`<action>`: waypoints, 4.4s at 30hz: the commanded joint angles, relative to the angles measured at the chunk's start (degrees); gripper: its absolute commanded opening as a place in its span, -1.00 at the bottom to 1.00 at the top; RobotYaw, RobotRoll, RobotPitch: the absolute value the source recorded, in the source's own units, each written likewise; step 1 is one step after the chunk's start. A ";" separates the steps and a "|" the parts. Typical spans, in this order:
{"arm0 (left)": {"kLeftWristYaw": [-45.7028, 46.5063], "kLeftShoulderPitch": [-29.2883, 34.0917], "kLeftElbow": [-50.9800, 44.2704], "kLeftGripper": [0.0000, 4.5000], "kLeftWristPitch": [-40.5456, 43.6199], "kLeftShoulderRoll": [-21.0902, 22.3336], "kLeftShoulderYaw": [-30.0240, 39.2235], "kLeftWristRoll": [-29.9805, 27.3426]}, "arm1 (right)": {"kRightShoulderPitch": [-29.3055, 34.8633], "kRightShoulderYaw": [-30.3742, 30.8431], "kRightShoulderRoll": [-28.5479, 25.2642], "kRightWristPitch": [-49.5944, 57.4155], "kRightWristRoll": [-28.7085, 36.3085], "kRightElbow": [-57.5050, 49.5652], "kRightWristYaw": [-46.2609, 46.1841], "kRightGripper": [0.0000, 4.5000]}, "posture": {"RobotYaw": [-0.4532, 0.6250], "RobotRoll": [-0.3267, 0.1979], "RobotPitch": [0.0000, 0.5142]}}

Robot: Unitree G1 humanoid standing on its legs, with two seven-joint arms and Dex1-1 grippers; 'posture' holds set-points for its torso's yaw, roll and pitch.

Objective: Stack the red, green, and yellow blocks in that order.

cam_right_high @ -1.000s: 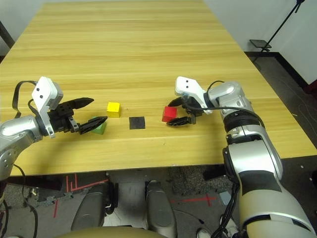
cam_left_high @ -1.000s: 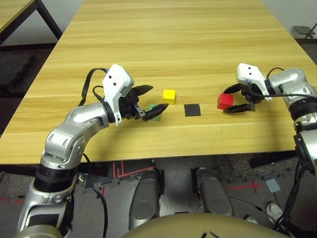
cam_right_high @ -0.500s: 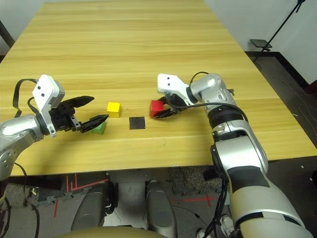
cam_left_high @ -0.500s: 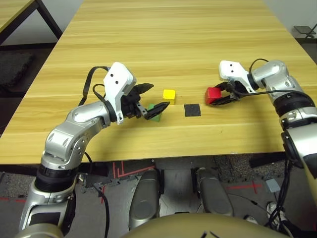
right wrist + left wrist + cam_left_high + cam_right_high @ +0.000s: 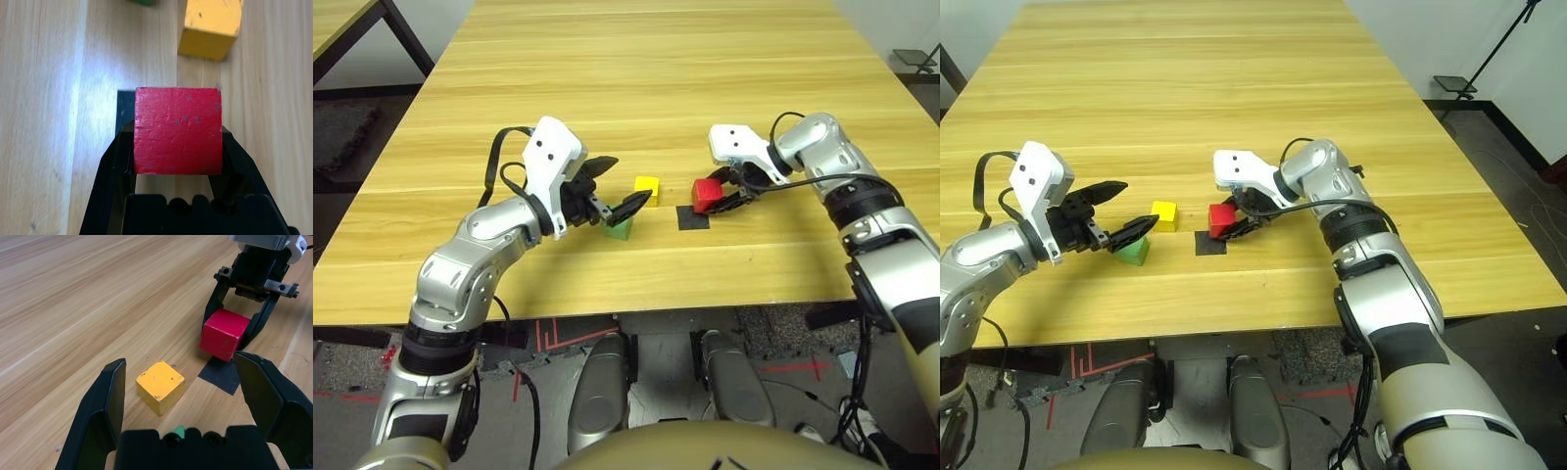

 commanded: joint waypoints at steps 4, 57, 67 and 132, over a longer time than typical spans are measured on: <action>1.83 1.78 -1.93 1.00 1.13 -0.32 0.34 0.41 | -0.25 1.74 0.80 2.06 -0.54 -0.93 1.35 -0.09 | 0.97 -0.84 -0.39; -42.71 -37.82 65.51 1.00 -38.65 -4.10 -20.23 25.59 | 5.71 -8.73 -18.14 18.94 18.62 -20.03 2.65 0.98 | 0.36 -0.45 -0.62; -48.04 -36.57 59.02 1.00 -37.89 1.62 -16.84 25.67 | 8.54 -9.75 -18.72 23.58 19.18 -25.18 0.02 0.98 | 0.41 -0.41 -0.63; -36.65 -25.56 22.85 -0.12 -3.70 -4.01 -17.56 15.76 | 16.24 -12.16 -20.20 26.99 22.22 -29.50 -6.23 1.00 | 0.33 -0.20 -0.56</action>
